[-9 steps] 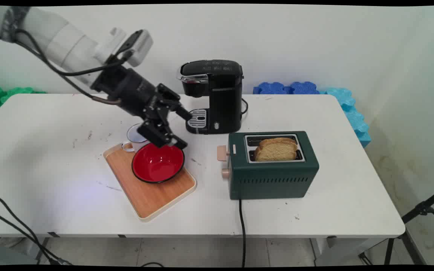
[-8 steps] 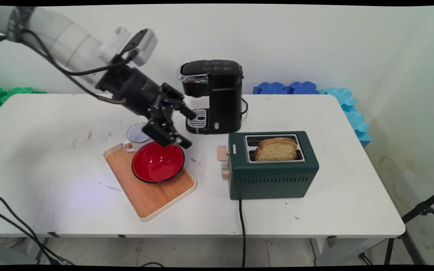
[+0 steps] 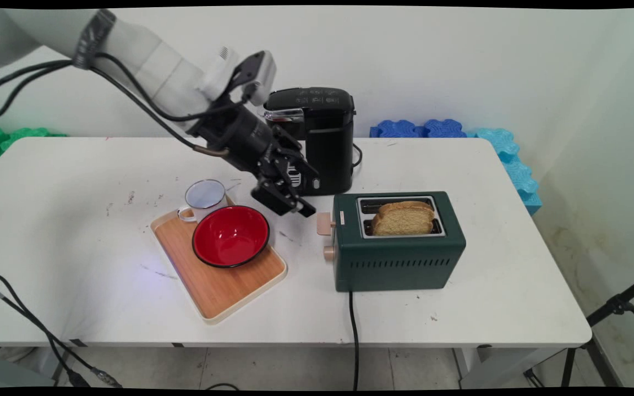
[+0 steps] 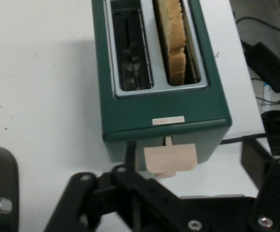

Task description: Press the toaster switch

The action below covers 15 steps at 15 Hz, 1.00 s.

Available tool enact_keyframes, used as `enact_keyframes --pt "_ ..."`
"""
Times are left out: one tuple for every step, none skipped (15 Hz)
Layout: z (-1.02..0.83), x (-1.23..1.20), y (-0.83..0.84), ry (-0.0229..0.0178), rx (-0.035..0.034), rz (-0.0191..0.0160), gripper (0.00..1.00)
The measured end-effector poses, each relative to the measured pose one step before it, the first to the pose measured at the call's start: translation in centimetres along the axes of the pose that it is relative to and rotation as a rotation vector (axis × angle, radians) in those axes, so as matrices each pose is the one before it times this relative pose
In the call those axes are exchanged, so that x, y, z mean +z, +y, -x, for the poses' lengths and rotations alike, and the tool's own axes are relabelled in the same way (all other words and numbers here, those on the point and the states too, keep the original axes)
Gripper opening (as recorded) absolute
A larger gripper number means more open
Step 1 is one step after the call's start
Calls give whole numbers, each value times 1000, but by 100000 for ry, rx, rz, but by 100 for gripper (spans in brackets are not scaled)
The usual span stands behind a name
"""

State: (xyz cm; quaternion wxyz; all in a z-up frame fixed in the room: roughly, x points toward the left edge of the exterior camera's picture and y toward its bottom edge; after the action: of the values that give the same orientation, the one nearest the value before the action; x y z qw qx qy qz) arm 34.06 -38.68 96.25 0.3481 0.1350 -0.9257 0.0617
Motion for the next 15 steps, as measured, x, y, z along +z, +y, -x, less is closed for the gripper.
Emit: enact_keyframes --pt "-85 396 -134 -867 183 -75 0" --pt "-81 404 -108 -1024 82 -3 0" --pt "-97 365 -80 -996 -44 71 0" --pt "-80 278 -45 -870 -56 55 0" --pt "-42 162 -19 -532 -75 11 0" --pt "-89 242 -8 -699 -175 178 0" --pt "-126 261 -1 -715 -295 252 0" --pt "-118 235 13 -662 -345 288 0" --pt "-75 184 -11 -634 -390 216 0" --pt "-77 175 -4 -749 -408 189 0" --pt "-55 161 -2 -734 -359 158 0" --pt "-30 111 -12 -516 -338 127 0" --pt "-23 98 -12 -485 -345 102 0" --pt "-8 123 -6 -605 -324 123 0" --pt "1 148 -24 -650 -363 117 0"
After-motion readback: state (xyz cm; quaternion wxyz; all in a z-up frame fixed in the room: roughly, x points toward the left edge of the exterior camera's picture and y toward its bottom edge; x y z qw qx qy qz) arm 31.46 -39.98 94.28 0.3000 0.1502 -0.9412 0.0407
